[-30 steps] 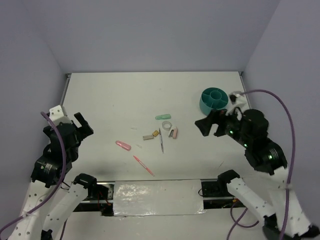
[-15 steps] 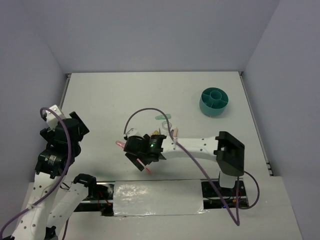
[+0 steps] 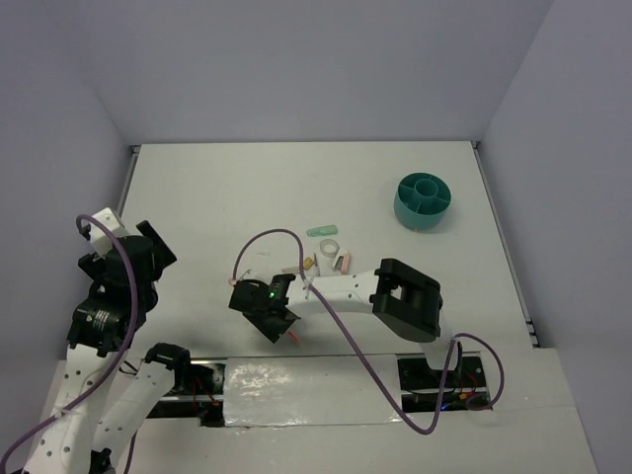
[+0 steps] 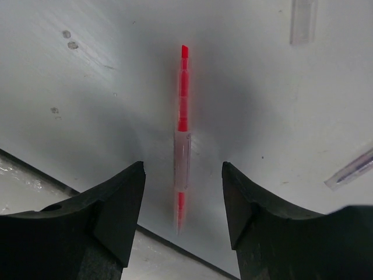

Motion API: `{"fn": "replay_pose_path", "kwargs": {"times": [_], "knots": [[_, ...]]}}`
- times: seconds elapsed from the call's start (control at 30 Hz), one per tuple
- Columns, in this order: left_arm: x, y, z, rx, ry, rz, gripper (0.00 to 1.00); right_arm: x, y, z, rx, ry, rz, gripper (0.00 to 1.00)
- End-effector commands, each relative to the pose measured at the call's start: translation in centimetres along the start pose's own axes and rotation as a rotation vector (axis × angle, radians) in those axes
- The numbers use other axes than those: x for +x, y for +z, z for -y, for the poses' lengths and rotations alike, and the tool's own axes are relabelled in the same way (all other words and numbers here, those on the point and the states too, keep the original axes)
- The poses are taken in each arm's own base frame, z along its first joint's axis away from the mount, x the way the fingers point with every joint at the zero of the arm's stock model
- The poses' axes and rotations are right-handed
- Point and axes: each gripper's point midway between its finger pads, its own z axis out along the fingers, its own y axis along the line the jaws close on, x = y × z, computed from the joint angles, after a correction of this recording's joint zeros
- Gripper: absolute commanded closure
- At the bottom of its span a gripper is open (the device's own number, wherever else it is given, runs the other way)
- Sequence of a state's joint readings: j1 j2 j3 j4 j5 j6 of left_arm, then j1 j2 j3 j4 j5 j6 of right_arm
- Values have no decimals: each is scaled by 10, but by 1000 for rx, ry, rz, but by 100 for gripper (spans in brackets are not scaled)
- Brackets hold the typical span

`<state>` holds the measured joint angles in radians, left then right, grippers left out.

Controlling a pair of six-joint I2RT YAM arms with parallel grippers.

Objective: Sort the stationery into containers
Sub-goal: Pick up the pen from the corner of the board.

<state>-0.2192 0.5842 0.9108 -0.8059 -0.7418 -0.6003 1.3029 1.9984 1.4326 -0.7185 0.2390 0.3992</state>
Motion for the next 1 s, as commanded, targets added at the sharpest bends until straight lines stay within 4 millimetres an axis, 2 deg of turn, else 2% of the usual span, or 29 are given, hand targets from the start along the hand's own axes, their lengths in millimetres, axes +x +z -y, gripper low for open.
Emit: {"fn": "replay_pose_path", "kwargs": {"times": [0.0,0.03,0.1,0.23,0.3,0.37,0.4,0.43,0.5,0.6,0.67,0.7,0.73,0.77,0.8,0.83,0.9,0.97], "knots": [[-17,-4,4,25,-27,48,1,-12,-2,-15,-52,4,17,38],[-17,-5,3,24,-28,49,1,-10,0,-15,-49,6,12,39],[-17,-5,3,25,-29,50,1,-4,5,-19,-71,1,-7,45],[-18,-6,3,27,-32,53,1,8,16,-20,-81,-9,-53,67],[-17,-6,2,27,-32,53,1,14,19,-22,-85,-10,-73,71],[-18,-6,2,26,-33,55,1,20,21,-22,-97,-9,-86,80],[-17,-6,2,29,-33,54,1,21,21,-23,-103,-6,-88,87],[-17,-6,3,31,-35,55,1,26,21,-20,-93,6,-90,100],[-17,-6,2,30,-34,56,1,30,18,-18,-95,20,-84,100],[-16,-5,4,34,-28,51,1,27,1,-13,-107,69,-27,100],[-15,-6,12,72,-32,34,1,13,-24,-5,-112,99,77,100],[-13,-6,21,113,-36,13,1,5,-47,2,-125,120,148,100],[-4,-11,43,228,-38,-47,1,-2,-60,11,-119,139,198,100],[-3,-14,58,292,-73,-70,1,-6,-69,25,-83,158,241,100],[4,-12,69,324,-86,-112,1,-9,-92,38,-91,183,302,100],[11,-14,81,371,-110,-159,1,-9,-100,56,-69,213,317,100],[30,-3,98,366,-157,-251,1,-3,-123,79,-61,240,370,100],[46,5,108,331,-213,-310,1,8,-129,105,-14,282,364,100]]}}
